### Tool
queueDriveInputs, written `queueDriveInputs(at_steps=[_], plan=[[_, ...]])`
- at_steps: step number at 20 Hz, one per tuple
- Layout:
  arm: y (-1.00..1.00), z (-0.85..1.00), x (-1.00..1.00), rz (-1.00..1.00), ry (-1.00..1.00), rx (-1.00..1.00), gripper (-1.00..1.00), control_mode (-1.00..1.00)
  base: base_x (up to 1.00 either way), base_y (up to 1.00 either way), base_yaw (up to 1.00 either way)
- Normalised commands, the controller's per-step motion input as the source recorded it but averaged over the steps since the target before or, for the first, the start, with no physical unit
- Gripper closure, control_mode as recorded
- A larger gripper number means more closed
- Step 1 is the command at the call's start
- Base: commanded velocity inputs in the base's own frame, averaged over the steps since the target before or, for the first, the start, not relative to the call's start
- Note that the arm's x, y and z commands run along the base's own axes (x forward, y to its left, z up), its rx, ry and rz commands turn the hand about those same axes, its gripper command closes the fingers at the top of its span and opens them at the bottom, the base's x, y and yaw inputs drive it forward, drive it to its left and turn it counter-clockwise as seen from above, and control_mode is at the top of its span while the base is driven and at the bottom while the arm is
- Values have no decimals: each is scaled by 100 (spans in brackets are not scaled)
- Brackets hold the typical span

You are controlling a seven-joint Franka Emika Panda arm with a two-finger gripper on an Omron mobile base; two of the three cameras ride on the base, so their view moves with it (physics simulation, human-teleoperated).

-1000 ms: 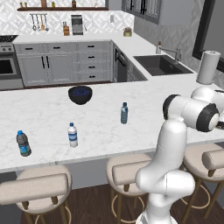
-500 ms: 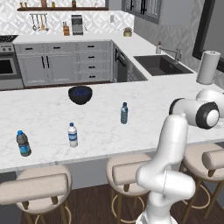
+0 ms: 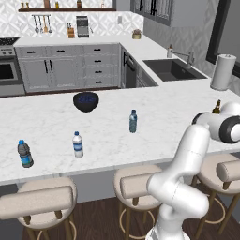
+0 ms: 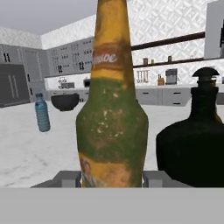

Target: Move the plastic bottles in the middle to the plastics group, and the glass bottles in the middle to the glass group.

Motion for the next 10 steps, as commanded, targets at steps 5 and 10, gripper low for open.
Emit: queueDriveInputs(at_steps=[5, 10], plan=[[0, -2, 53, -1, -1, -7, 100, -100, 0, 0, 0], [-6, -11, 22, -1, 0, -1, 100, -100, 0, 0, 0]])
